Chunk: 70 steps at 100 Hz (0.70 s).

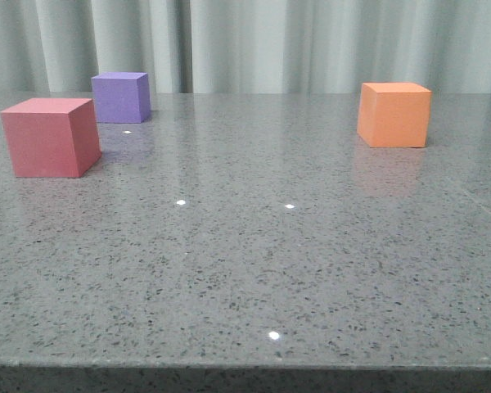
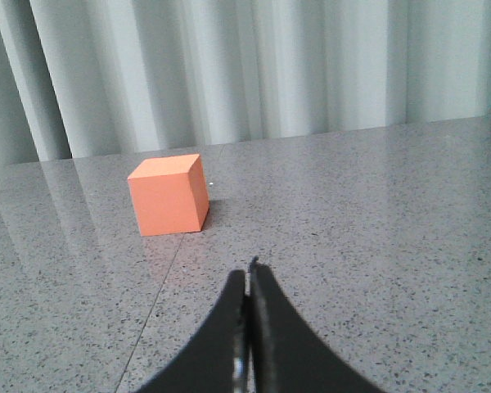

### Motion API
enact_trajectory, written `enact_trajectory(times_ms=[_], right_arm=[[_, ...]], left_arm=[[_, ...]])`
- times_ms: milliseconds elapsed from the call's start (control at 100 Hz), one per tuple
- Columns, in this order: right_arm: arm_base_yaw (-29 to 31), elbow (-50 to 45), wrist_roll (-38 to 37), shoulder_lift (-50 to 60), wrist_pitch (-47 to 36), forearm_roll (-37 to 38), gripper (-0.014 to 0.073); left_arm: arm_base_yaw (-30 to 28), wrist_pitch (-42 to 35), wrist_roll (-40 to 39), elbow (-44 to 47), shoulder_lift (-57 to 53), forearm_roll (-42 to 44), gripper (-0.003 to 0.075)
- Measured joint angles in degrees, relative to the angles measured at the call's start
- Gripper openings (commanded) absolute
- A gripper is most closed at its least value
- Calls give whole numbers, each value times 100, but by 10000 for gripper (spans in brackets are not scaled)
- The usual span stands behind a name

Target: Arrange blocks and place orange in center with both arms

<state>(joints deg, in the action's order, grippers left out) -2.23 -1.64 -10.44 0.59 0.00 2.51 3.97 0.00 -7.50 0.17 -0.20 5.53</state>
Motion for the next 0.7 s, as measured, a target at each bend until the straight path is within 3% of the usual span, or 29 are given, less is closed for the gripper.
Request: enact_trajectory(times_ms=[360, 510, 700], right_arm=[[0, 182, 0, 0, 272, 0, -69], [0, 941, 0, -89, 926, 0, -69], [0, 2350, 0, -1039, 2178, 0, -69]], left_arm=[[0, 0, 0, 0, 0, 0, -20], [0, 0, 0, 0, 0, 0, -20], [0, 0, 0, 0, 0, 0, -20]])
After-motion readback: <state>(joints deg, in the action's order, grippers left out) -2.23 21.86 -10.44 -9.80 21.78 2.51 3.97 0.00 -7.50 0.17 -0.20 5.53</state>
